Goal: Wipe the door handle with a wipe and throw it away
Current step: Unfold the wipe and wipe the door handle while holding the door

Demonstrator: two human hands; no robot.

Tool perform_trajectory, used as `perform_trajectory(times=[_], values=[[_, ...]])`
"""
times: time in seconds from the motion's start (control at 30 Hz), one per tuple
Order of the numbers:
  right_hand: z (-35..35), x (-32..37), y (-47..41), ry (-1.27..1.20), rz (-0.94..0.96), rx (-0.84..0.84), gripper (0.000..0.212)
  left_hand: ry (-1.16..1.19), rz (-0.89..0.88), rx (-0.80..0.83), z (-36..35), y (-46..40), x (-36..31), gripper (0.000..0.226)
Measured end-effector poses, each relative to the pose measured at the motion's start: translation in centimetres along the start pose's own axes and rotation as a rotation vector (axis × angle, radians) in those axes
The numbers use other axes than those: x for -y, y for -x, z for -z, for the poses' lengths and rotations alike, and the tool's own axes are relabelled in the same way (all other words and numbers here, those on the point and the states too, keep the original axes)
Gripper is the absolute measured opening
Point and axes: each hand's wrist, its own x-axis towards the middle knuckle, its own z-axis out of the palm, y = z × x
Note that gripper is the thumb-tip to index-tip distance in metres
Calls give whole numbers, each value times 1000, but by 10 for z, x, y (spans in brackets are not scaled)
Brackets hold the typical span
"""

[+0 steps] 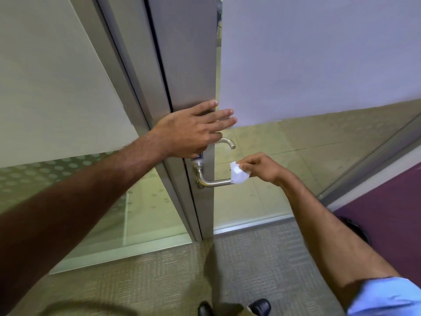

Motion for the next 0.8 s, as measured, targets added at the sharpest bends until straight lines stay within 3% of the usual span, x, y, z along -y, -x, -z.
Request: perform_trajectory(times=[0.13, 0.3, 0.47, 0.6, 0.8], values=[[-18, -21, 14, -472, -72, -55, 25, -12, 3, 9, 1, -1, -1, 41], [-55, -35, 18, -815, -74, -276, 31, -12, 9, 26, 2, 0, -1, 41], [-90, -49, 38, -1017, -138, -187, 23, -26, 3, 27, 2, 0, -2, 42], [-114, -44, 36, -1401, -12, -232, 36, -14, 6, 25, 3, 0, 0, 38], [-169, -14, 20, -1680, -135, -249, 33, -8, 1, 33, 4, -1, -1, 40]])
